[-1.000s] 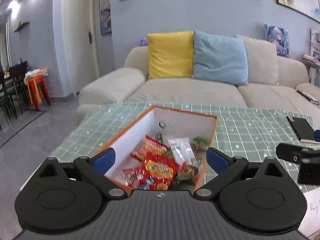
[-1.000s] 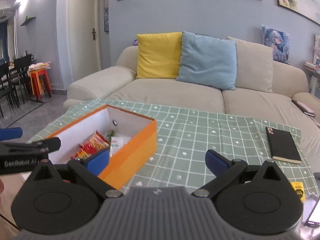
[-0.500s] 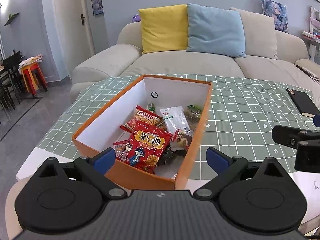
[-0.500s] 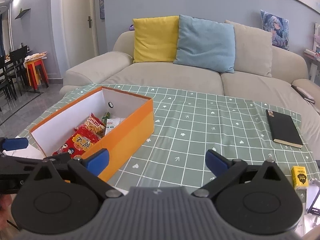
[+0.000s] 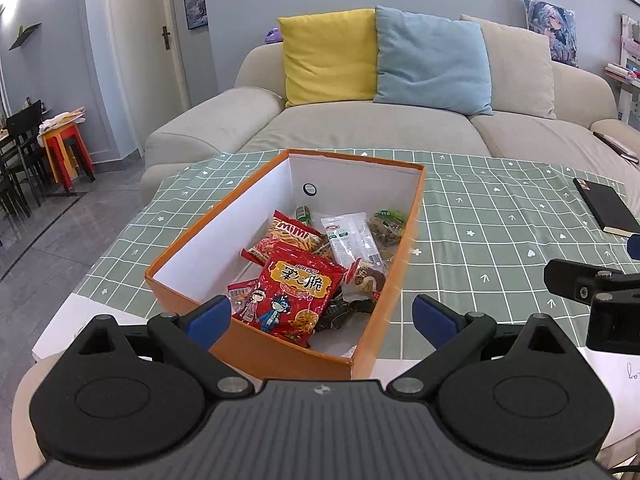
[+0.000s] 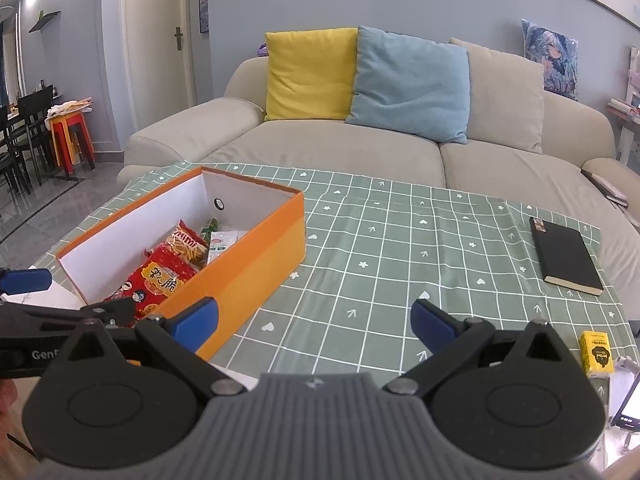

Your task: Organize snacks

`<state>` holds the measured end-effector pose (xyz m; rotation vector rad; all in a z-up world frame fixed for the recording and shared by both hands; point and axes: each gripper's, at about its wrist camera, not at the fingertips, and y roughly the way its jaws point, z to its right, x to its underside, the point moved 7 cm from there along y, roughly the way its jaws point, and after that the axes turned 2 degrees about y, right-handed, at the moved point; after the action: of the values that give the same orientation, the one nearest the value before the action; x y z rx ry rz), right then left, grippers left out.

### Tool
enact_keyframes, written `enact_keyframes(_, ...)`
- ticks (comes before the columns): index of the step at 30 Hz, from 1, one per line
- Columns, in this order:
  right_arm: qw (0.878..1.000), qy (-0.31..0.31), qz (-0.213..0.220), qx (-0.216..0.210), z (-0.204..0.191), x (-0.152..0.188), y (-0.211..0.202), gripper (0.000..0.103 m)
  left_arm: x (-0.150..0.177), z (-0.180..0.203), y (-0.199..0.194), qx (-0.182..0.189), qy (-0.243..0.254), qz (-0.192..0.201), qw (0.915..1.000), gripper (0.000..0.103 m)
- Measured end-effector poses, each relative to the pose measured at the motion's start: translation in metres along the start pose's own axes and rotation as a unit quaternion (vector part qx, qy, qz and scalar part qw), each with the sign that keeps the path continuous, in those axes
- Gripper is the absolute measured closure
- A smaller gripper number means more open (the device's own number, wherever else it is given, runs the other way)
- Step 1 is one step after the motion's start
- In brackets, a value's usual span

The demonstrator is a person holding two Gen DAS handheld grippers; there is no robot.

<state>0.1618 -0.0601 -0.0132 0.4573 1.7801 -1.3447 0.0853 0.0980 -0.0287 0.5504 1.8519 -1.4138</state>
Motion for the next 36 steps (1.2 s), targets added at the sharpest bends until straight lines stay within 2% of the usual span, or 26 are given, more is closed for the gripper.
enact_keyframes(36,1.0,0.003,-0.003,0.007,0.0014,0.001,0.0014,0.004,-0.002,0.0032,-0.0024,-0.005,0.009,0.001,0.9999,0.0)
